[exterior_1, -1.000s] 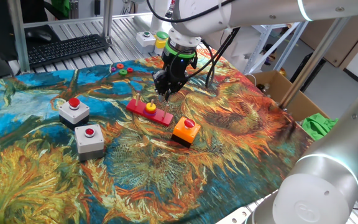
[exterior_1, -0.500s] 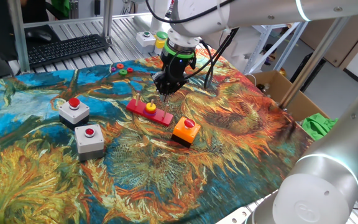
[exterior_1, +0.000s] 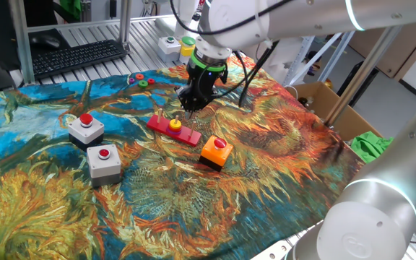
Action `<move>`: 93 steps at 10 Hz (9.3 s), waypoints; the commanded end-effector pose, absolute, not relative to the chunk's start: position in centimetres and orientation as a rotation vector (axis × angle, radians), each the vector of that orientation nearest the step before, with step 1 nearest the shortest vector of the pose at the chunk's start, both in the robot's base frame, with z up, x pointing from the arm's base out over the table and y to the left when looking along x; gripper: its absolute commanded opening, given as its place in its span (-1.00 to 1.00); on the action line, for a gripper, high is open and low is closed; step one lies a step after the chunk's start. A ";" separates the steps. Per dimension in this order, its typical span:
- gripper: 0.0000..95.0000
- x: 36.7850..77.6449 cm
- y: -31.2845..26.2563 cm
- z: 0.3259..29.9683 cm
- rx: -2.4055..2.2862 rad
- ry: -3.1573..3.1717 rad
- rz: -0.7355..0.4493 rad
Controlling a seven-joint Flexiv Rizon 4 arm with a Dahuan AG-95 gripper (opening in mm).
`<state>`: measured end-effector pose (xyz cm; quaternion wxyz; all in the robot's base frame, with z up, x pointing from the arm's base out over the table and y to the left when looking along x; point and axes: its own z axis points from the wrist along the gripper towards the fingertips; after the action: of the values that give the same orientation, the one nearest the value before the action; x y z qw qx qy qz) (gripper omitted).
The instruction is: Take out one Hanoi block and throw it aside
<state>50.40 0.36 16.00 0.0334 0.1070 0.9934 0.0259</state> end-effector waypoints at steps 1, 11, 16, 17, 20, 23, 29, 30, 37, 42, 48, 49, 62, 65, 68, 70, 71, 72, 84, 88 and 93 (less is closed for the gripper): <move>-1.00 50.4 0.5 16.0 0.275 3.067 0.081; -0.60 53.2 -0.4 13.6 0.393 3.080 -0.039; -0.60 56.2 -1.1 12.3 0.419 3.095 -0.044; -0.60 56.7 -1.2 12.1 0.415 3.096 -0.044; -0.60 58.3 -2.0 11.0 0.414 3.097 -0.040; -0.20 58.9 -2.3 9.9 0.428 3.091 -0.032; -0.20 59.2 -2.8 7.7 0.442 3.087 -0.005; -0.20 59.2 -2.8 7.5 0.444 3.086 0.002; -0.20 59.3 -3.2 5.4 0.437 3.068 0.016; -0.20 59.2 -3.3 4.5 0.433 3.059 0.028; -0.20 59.4 -3.5 3.8 0.429 3.051 0.033; -0.20 59.4 -3.5 3.8 0.426 3.051 0.033; -0.60 59.4 -3.5 3.8 0.433 3.053 0.063; -1.00 59.4 -3.6 3.8 0.420 3.054 0.072; -0.60 59.5 -3.6 3.9 0.429 3.053 0.058; -0.20 59.5 -3.5 4.0 0.443 3.050 0.060; -0.20 59.6 -3.5 4.2 0.447 3.051 0.061; -0.20 59.6 -3.5 4.1 0.450 3.048 0.060; -0.20 59.4 -3.0 3.9 0.476 3.045 0.067; -1.00 59.4 -3.1 3.8 0.442 3.049 0.067; -1.00 59.5 -3.1 4.0 0.438 3.049 0.056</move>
<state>59.44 -3.12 4.11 0.0304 0.1413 0.9893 0.0195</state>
